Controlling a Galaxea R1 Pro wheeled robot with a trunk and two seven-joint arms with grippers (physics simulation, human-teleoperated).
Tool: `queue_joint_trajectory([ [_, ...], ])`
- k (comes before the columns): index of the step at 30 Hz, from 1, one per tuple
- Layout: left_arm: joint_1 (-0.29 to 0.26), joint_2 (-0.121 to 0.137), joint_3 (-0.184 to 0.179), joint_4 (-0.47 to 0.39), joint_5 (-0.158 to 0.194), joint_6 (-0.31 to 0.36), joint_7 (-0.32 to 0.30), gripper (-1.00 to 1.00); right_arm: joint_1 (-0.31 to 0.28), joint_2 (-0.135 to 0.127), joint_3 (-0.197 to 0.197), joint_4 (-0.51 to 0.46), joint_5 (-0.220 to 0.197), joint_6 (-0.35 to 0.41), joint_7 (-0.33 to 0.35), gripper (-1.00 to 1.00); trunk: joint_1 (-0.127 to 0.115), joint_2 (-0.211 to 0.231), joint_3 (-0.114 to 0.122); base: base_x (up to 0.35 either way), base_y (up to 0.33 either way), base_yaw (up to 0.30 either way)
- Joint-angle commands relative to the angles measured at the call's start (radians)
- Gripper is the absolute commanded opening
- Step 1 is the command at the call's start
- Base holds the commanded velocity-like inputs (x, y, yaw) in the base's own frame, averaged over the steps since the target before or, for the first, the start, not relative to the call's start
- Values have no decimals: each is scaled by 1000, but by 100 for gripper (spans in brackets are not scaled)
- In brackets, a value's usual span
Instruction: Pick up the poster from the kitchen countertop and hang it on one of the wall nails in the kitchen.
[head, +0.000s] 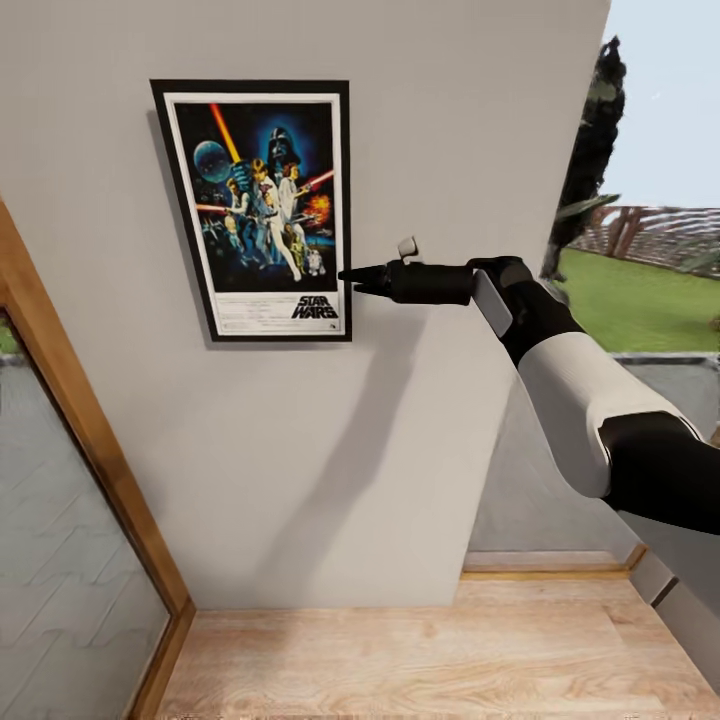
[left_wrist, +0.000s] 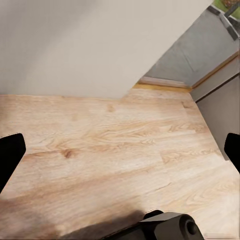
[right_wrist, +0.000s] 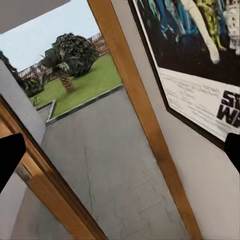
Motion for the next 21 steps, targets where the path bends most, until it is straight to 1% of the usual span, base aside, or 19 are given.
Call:
queue_joint_trajectory([
  [1,0,0,1,-1,-3,-10,-1,100,-1,-1,3,0,-7,7,0,100,0,-2,-2,-309,-1,0],
  [4,0,0,1,-1,-3,-10,-1,100,-1,-1,3,0,-11,7,3,100,0,-2,-2,-320,-1,0],
  [8,0,0,1,0,-3,-9,-1,100,3,-1,3,0,-45,6,6,100,0,-2,-2,-330,0,0],
  [9,0,0,1,0,-3,-9,-1,100,11,-1,3,-3,-58,6,6,100,0,-2,-2,-333,0,0],
  [13,0,0,1,0,-3,-9,-1,100,28,-3,3,-9,-74,1,7,100,0,-2,-2,-242,0,0],
  [14,0,0,1,1,-3,-9,-1,100,42,-5,3,-12,-82,-41,11,100,0,-2,-2,-228,0,0],
  [19,0,0,1,1,-3,-8,-1,100,58,-8,3,-14,-86,-79,20,100,0,-2,-2,-201,0,0],
  [20,0,1,1,1,-3,-8,-1,100,68,-10,4,-15,-86,-87,35,100,0,-2,-2,-67,0,0],
  [21,0,1,1,1,-3,-8,-1,100,77,-12,4,-17,-86,-91,64,100,0,-2,-2,-34,0,0],
])
